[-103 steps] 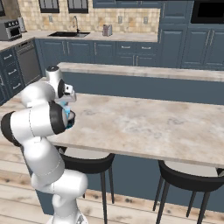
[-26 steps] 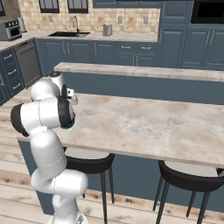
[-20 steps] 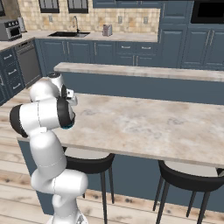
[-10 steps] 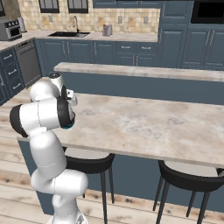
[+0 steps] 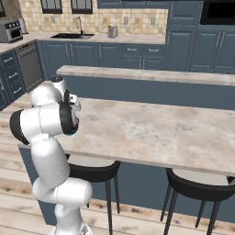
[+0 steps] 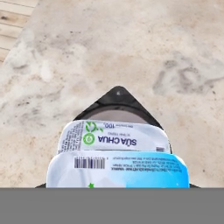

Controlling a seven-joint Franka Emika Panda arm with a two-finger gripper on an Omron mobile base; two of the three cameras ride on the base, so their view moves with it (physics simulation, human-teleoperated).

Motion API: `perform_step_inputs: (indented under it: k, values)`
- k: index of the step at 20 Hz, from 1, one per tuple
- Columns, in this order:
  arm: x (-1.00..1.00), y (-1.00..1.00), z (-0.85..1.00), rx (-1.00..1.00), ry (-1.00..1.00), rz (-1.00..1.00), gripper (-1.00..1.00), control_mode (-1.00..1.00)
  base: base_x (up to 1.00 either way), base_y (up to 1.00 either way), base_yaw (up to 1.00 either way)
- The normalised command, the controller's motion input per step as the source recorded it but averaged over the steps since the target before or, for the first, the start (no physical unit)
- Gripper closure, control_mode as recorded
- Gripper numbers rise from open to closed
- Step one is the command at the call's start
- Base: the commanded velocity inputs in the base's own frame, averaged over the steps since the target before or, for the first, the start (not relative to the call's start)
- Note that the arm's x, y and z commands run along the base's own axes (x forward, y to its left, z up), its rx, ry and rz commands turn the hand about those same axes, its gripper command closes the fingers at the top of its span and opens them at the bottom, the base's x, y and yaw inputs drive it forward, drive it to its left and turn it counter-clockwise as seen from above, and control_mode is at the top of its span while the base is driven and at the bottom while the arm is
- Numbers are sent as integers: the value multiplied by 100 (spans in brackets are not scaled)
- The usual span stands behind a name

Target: Stack the yogurt containers by placing the smaller containers on top of the larger containers.

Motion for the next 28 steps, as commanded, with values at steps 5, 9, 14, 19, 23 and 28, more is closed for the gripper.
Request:
perform_step_inputs:
  k: [5,9,14,19,23,28]
  values:
    - [-4,0,-10,0,0,0,100,-100,0,0,0]
    - [0,0,-10,-1,0,0,-100,-100,0,0,0]
    - [0,0,-8,-1,0,0,-100,-100,0,0,0]
    - [0,0,-2,0,0,0,-100,-100,0,0,0]
    - [0,0,1,0,0,0,-100,-100,0,0,0]
    - [-2,0,7,0,0,0,-100,-100,0,0,0]
